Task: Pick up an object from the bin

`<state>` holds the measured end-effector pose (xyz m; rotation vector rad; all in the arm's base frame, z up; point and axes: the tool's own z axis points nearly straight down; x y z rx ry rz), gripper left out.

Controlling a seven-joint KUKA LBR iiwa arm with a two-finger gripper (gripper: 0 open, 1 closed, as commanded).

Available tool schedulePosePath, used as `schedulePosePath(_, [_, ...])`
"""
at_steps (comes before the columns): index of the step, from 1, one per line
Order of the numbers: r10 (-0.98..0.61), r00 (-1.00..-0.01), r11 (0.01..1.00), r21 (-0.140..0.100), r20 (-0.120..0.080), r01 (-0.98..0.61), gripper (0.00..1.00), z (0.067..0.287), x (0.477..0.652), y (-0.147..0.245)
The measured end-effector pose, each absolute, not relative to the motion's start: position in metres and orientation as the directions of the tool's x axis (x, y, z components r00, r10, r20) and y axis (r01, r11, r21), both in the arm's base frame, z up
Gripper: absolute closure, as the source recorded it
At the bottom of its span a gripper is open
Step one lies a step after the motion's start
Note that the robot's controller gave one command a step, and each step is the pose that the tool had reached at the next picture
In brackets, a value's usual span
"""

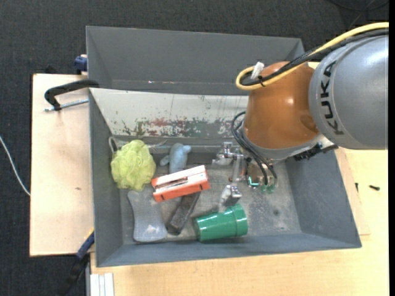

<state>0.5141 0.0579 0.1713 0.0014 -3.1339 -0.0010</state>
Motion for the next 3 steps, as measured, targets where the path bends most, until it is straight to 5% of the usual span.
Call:
schedulePosePath(1, [0.0,-1.0,1.0,0.001,-0.001,0.0,0.0,0.175,0.516,0.058])
schedulePosePath(2, [0.032,-0.999,0.999,0.0,-0.007,0.032,0.0,0.16,0.529,0.099])
schedulePosePath(3, [0.064,-0.998,0.998,0.01,-0.012,0.064,0.0,0.112,0.555,0.11])
